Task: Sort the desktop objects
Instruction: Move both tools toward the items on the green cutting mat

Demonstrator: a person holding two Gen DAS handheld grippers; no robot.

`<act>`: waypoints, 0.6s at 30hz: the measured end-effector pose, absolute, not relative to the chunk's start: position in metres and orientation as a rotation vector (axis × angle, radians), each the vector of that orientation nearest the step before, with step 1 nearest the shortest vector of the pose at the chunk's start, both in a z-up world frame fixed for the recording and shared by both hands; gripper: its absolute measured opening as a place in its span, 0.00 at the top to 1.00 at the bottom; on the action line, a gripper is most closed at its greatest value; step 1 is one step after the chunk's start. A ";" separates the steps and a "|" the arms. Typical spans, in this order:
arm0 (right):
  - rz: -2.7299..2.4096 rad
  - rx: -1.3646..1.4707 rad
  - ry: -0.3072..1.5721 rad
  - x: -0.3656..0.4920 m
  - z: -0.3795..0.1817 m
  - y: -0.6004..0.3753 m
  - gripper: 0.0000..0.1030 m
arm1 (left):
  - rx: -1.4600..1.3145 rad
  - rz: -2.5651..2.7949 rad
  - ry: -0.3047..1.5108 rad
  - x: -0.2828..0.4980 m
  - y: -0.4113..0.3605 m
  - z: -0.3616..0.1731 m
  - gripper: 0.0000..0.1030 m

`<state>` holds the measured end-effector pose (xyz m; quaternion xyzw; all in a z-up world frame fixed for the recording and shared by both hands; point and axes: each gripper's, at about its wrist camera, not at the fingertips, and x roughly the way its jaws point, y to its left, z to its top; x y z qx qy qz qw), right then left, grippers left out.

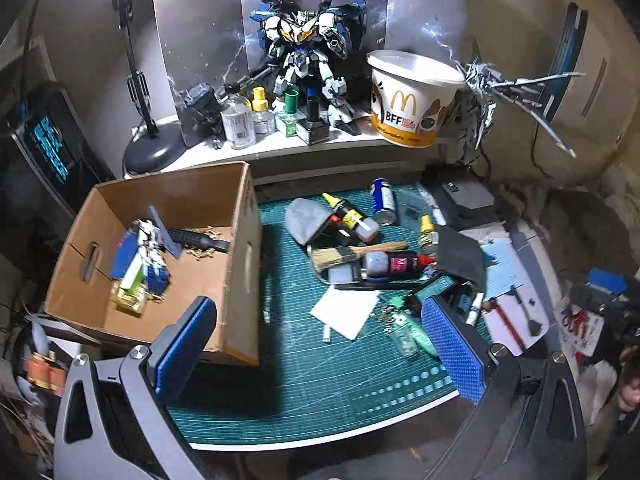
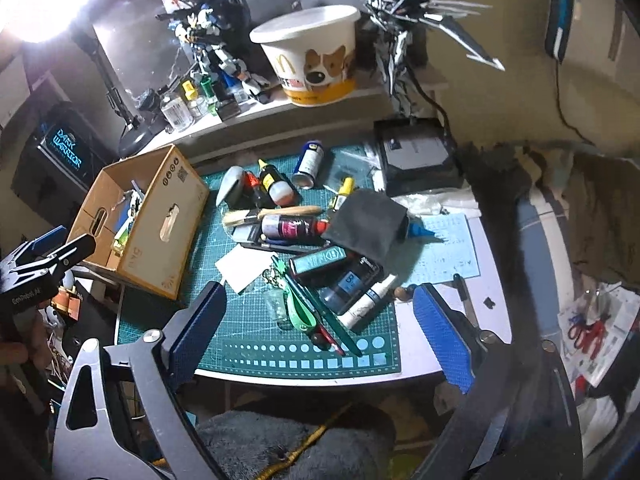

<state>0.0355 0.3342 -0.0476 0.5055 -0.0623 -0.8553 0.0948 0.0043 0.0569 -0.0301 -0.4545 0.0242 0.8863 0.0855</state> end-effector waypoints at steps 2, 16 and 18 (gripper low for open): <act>-2.533 1.507 -0.192 0.036 -0.053 0.339 0.14 | -1.364 2.621 0.012 0.004 0.057 -0.034 0.00; -2.463 1.521 -0.161 0.024 -0.077 0.339 0.46 | -1.347 2.550 -0.311 -0.001 0.039 -0.047 0.06; -2.460 1.530 -0.152 0.021 -0.080 0.336 0.46 | -1.340 2.532 -0.308 -0.002 0.037 -0.047 0.13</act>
